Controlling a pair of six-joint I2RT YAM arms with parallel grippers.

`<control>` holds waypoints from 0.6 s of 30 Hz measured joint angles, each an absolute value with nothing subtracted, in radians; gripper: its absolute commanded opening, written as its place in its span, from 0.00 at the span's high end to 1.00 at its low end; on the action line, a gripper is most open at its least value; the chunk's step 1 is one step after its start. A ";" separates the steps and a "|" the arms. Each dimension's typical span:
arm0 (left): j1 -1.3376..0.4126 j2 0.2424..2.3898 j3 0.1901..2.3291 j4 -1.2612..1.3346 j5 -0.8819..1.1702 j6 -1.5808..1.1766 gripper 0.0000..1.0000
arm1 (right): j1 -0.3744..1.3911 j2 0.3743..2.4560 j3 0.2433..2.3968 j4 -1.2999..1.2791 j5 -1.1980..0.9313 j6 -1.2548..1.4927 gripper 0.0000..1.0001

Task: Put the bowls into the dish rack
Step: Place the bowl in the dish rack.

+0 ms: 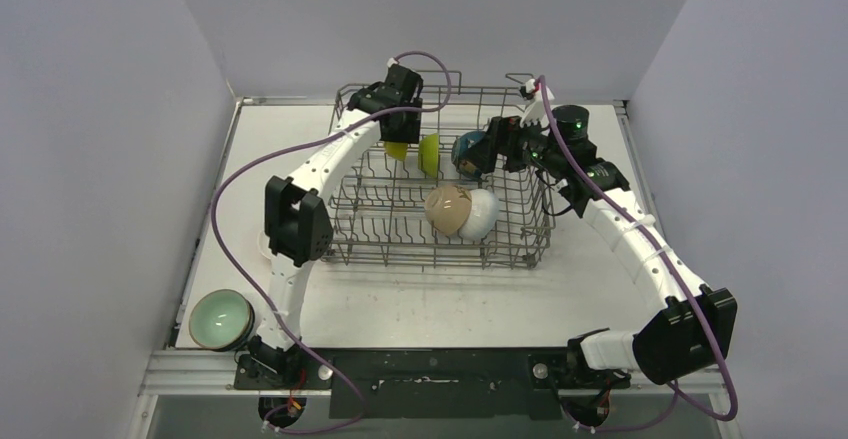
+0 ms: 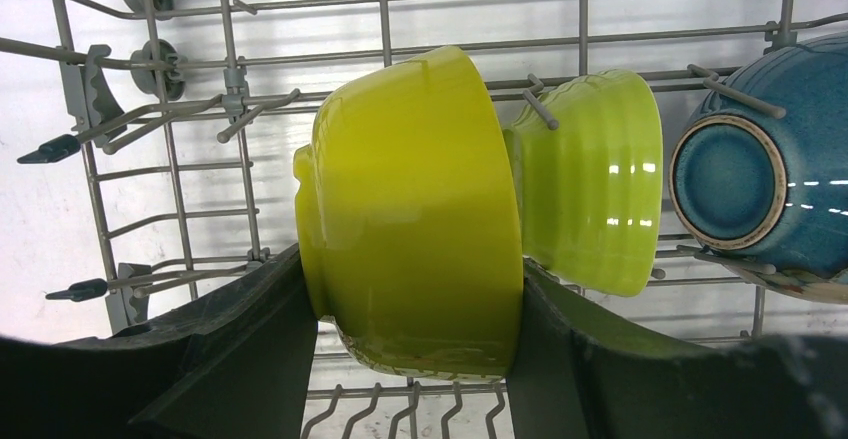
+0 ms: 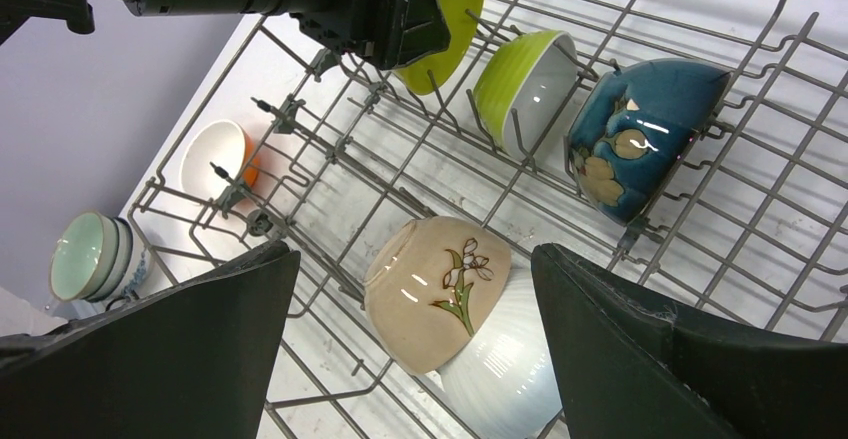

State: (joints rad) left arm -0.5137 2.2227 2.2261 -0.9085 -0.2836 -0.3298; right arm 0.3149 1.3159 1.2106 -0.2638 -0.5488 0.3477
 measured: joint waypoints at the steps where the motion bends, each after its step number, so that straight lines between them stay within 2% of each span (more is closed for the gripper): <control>1: -0.513 2.226 2.227 -0.909 -0.283 -0.329 1.00 | 0.314 1.316 1.211 -0.264 -0.549 0.348 0.10; 3: -0.513 2.230 2.228 -0.910 -0.283 -0.329 0.98 | 0.314 1.316 1.211 -0.264 -0.548 0.348 0.10; 7: -0.513 2.236 2.230 -0.910 -0.283 -0.328 0.84 | 0.313 1.316 1.211 -0.264 -0.548 0.348 0.10; 13: -0.503 2.251 2.234 -0.921 -0.257 -0.330 0.72 | 0.313 1.316 1.211 -0.264 -0.548 0.347 0.10; 18: -0.491 2.262 2.237 -0.926 -0.227 -0.334 0.33 | 0.313 1.316 1.211 -0.264 -0.548 0.347 0.10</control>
